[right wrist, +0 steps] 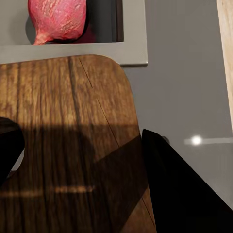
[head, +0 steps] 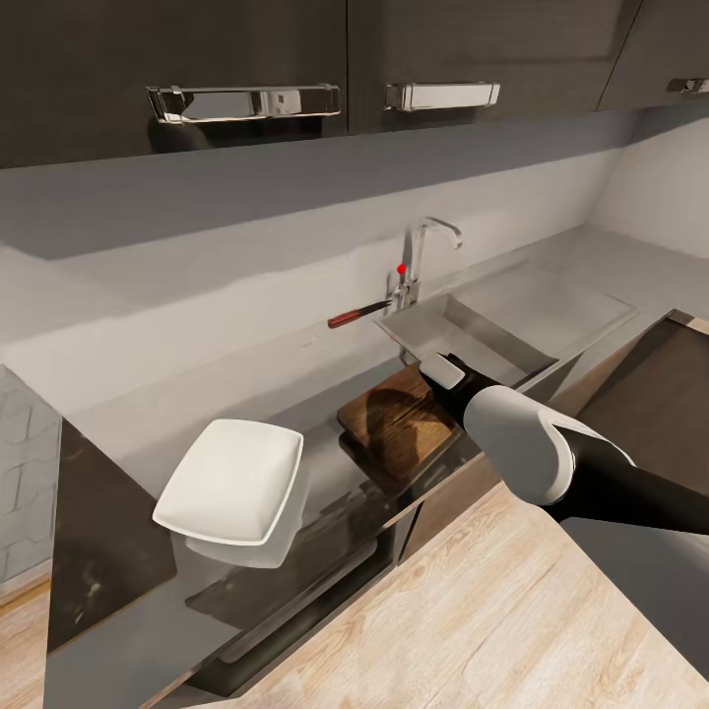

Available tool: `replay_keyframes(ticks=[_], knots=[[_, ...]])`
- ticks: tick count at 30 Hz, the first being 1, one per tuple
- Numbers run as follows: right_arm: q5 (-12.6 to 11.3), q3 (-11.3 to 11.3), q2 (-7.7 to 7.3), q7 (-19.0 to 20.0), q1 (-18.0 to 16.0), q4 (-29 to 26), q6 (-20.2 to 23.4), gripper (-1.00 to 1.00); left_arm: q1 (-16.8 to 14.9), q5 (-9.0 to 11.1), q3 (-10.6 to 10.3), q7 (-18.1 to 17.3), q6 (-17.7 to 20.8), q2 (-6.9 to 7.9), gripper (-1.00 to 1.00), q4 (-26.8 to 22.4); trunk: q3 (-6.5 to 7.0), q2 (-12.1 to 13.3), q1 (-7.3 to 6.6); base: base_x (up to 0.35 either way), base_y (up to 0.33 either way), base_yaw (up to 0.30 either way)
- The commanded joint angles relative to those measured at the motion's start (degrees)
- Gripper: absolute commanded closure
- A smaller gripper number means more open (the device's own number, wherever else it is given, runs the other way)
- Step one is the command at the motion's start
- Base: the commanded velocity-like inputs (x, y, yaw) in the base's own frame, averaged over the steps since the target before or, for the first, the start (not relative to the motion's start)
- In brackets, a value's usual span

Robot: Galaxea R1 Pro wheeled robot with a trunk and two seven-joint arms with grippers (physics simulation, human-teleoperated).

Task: In the kitchen, take the Vidalia onion out of the sink, dice it on the chopping board with the paring knife, put the diced onion into the bowl on the countertop, then place both the paring knife and the chopping board into the sink.

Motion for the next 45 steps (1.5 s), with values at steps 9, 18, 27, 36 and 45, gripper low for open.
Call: replay_keyframes(ticks=[9, 18, 27, 36, 45], knots=[[0.19, -0.38, 0.02, -0.3, -0.03, -0.08, -0.21, 1.0, 0.02, -0.01, 0.01, -0.02, -0.07, 0.02, -1.0, -0.12, -0.08, -0.1, 0.03, 0.0, 0.0, 0.0], [0.19, -0.38, 0.02, -0.55, -0.03, -0.17, -0.34, 1.0, 0.06, -0.01, 0.01, -0.02, -0.06, 0.05, -1.0, -0.11, -0.08, -0.1, 0.03, 0.0, 0.0, 0.0], [0.15, -0.38, 0.02, -1.38, -0.03, -0.17, -0.35, 1.0, 0.07, -0.01, 0.01, -0.02, -0.05, 0.0, -1.0, -0.11, -0.08, -0.1, 0.03, 0.0, 0.013, 0.0], [0.11, -0.38, 0.02, -4.32, -0.03, -0.25, -0.28, 1.0, 0.06, -0.01, 0.01, -0.02, -0.01, -0.02, -1.0, -0.11, -0.08, -0.1, 0.03, 0.0, 0.101, 0.0], [0.1, -0.38, 0.02, -4.85, -0.03, -0.26, -0.38, 1.0, 0.07, -0.01, -0.01, -0.02, -0.02, -0.02, -1.0, -0.11, -0.08, -0.1, 0.03, 0.0, 0.006, 0.0]])
